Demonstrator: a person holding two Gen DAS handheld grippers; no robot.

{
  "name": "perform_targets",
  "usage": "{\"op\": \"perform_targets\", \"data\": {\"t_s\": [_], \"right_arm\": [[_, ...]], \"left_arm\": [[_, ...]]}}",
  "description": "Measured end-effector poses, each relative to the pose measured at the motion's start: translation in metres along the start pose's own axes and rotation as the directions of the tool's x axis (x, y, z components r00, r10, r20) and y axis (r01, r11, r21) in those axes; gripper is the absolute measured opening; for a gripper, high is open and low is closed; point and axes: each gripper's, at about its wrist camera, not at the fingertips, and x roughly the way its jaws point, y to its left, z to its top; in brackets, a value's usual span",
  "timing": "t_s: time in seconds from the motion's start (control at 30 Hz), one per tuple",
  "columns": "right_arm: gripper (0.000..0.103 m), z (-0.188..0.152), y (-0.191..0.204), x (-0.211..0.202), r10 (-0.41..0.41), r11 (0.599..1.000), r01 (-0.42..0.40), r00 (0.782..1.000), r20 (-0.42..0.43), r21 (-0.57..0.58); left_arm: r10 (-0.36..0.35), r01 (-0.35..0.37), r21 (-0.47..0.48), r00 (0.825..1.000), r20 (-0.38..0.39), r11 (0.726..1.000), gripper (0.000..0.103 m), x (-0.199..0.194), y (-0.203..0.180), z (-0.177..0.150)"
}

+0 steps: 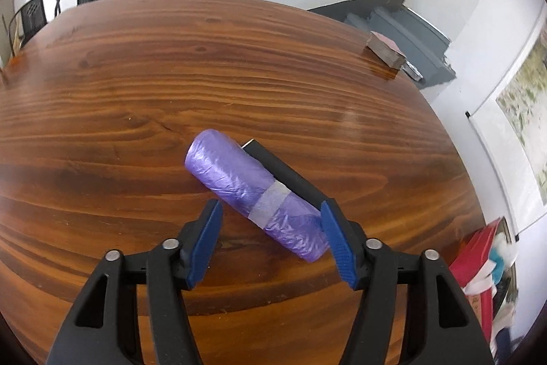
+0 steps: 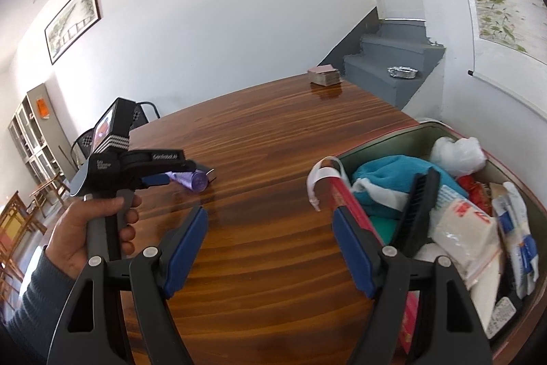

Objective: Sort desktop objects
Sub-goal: 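Move both open tools back over the purple roll and black box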

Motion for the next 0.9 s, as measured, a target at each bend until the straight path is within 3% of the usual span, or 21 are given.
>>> {"op": "perform_targets", "data": {"t_s": [0.27,0.63,0.9], "right_arm": [[0.079,-0.006,0.008,0.012,0.024,1.0,-0.024,0.999,-0.03,-0.001],[0.079,-0.005,0.004,0.016,0.055,0.998,-0.055,0.998,-0.027,0.014],[0.079,-0.005,0.002,0.018,0.056,0.998,-0.056,0.998,-0.029,0.021]], "left_arm": [[-0.004,0.004,-0.016,1.0,-0.003,1.0,0.076,0.003,0.009,0.002],[0.094,-0.093,-0.069,0.995,0.023,0.993,0.079,-0.019,0.045,-0.005],[0.019,-0.015,-0.128,0.999,0.032,0.992,0.079,-0.018,0.037,-0.006]]}}
